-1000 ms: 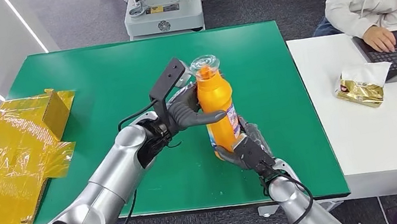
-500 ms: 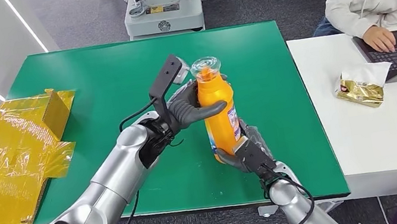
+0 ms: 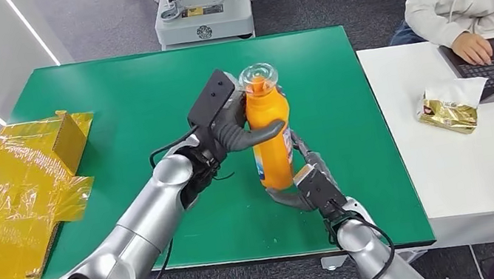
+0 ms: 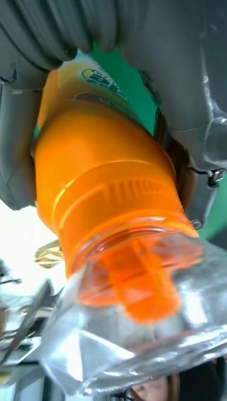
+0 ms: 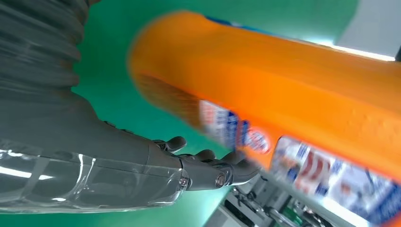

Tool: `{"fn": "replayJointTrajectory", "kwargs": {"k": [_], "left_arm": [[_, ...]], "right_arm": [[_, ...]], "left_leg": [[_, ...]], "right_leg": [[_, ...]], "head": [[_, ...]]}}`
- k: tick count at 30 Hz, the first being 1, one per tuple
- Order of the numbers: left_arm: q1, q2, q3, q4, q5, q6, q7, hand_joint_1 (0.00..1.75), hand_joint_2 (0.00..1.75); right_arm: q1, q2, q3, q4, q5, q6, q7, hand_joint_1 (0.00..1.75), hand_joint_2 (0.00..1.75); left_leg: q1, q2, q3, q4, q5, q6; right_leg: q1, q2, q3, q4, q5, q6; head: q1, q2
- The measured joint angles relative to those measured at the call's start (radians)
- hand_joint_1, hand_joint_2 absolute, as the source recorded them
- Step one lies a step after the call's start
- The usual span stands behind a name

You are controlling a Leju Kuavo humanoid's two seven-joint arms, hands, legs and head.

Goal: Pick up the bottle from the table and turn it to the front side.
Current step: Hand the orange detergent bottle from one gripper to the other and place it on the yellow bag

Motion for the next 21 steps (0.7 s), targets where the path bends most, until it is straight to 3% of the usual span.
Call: {"fn": "replayJointTrajectory", "kwargs": {"k": [6,10,12,17,21], "left_arm": [[-0.047,0.055,-0.015,-0.047,-0.268,0.221,-0.074,1.75,1.75],[-0.073,0.089,-0.016,-0.066,-0.425,0.308,-0.076,1.75,1.75],[-0.083,0.104,-0.02,-0.07,-0.566,0.396,-0.064,1.75,1.75],[-0.104,0.141,-0.065,-0.057,-0.944,0.618,0.027,1.75,1.75],[-0.124,0.16,-0.165,0.004,-1.319,0.744,0.229,1.75,1.75]], "right_arm": [[0.057,-0.023,-0.019,-0.176,-0.025,0.038,0.01,0.0,1.75],[0.091,-0.053,-0.024,-0.3,-0.047,0.056,0.015,0.0,1.75],[0.117,-0.074,-0.024,-0.371,-0.064,0.064,0.003,0.0,1.75],[0.164,-0.111,-0.009,-0.522,-0.074,0.072,-0.01,0.0,1.75],[0.175,-0.12,0.03,-0.587,-0.047,0.059,-0.03,0.0,1.75]], "left_leg": [[0.0,0.0,0.0,0.0,0.0,0.0],[0.0,0.0,0.0,0.0,0.0,0.0],[0.0,0.0,0.0,0.0,0.0,0.0],[0.0,0.0,0.0,0.0,0.0,0.0],[0.0,0.001,0.0,0.0,0.0,0.0]], "right_leg": [[0.0,0.0,0.0,0.0,0.0,0.0],[0.0,0.0,0.0,0.0,0.0,0.0],[0.0,0.0,0.0,0.0,0.0,0.0],[0.0,0.001,0.0,0.0,0.0,0.0],[0.0,0.001,0.0,0.0,0.0,0.0]], "head": [[0.0,0.0],[0.0,0.0],[0.0,0.0],[0.0,0.0],[0.0,0.0]]}}
